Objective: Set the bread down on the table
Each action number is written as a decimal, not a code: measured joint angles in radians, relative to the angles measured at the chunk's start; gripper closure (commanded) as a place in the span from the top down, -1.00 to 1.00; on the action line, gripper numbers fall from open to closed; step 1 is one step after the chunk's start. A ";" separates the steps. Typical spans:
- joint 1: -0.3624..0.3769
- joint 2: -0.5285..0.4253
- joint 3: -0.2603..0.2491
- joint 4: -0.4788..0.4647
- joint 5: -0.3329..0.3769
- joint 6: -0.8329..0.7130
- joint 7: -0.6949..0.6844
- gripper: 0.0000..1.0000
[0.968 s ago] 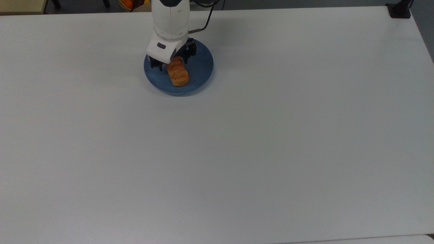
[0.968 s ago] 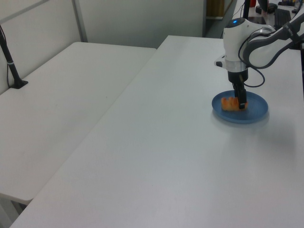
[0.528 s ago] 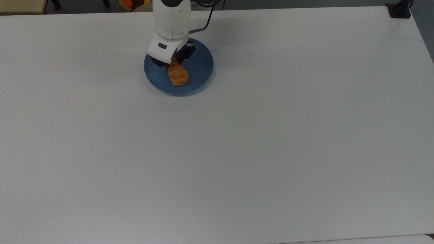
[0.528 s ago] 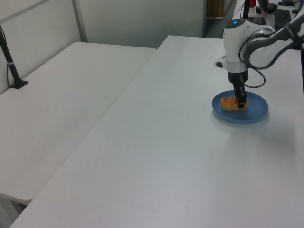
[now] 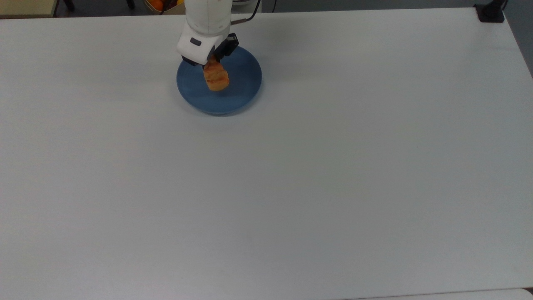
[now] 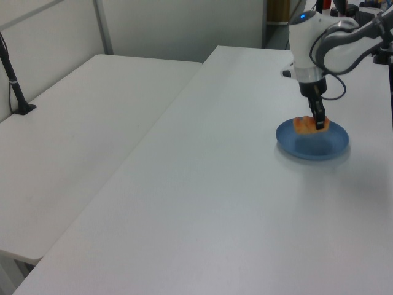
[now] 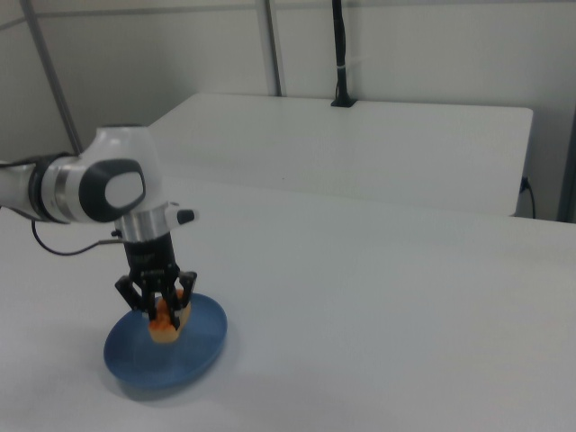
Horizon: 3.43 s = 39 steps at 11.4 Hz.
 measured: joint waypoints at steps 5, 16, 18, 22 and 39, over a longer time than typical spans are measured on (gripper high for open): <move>-0.013 0.002 -0.002 0.195 0.072 -0.029 0.001 -0.29; 0.014 0.405 0.009 0.561 0.126 0.326 0.205 -0.29; 0.026 0.476 0.009 0.563 0.126 0.456 0.248 -0.29; 0.027 0.569 0.009 0.598 0.126 0.530 0.289 -0.19; -0.005 0.240 0.004 0.644 0.126 -0.061 0.403 1.00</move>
